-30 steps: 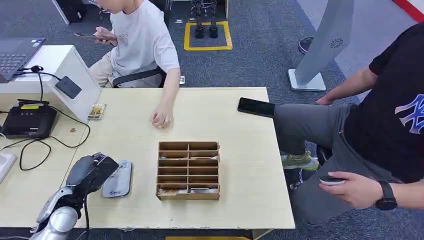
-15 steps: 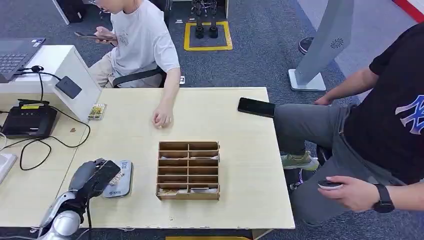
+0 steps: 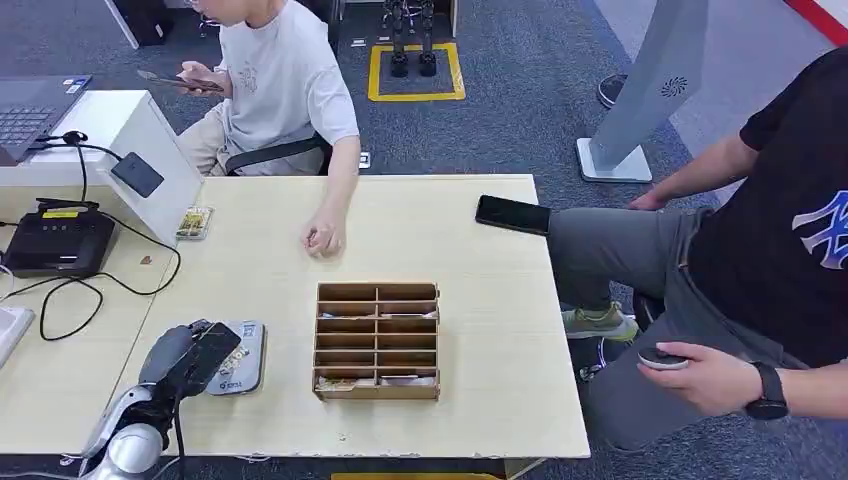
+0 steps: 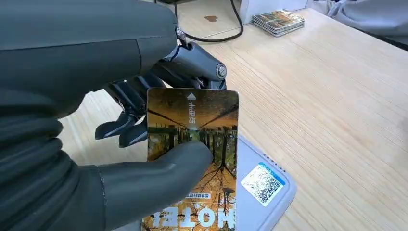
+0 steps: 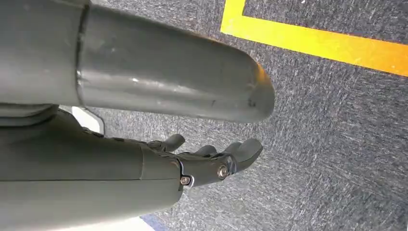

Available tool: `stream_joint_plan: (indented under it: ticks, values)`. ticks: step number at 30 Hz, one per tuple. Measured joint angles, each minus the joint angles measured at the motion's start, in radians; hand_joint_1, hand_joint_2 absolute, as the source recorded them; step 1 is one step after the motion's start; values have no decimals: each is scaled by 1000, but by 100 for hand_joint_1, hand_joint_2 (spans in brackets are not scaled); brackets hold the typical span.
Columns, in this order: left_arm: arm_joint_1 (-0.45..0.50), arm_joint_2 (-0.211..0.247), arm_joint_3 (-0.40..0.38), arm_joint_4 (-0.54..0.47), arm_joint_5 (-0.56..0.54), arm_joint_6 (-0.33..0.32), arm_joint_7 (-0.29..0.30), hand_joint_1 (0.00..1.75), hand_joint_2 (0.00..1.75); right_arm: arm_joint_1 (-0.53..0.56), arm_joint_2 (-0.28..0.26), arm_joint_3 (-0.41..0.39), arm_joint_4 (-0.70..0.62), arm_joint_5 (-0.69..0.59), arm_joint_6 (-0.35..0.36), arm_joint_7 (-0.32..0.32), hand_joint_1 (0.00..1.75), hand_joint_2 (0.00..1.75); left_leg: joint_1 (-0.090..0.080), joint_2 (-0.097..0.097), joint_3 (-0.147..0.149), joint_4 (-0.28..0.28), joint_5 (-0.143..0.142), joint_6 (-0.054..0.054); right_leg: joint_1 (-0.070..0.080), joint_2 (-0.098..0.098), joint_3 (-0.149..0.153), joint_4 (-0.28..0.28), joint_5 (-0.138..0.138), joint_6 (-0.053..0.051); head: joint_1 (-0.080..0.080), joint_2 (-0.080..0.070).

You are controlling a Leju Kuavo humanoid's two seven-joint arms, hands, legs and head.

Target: Pass the card to the sensor for recognition and then transmit it.

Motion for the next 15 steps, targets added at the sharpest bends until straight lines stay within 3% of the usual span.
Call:
stream_joint_plan:
  ticks: [15]
  values:
    - [4, -6, 7, 8, -15, 1, 11, 175, 175, 0, 0, 4, 0, -1, -6, -3, 0, 0, 0, 0, 0, 0, 0, 0, 0, 0, 0, 0, 0, 0, 0, 0]
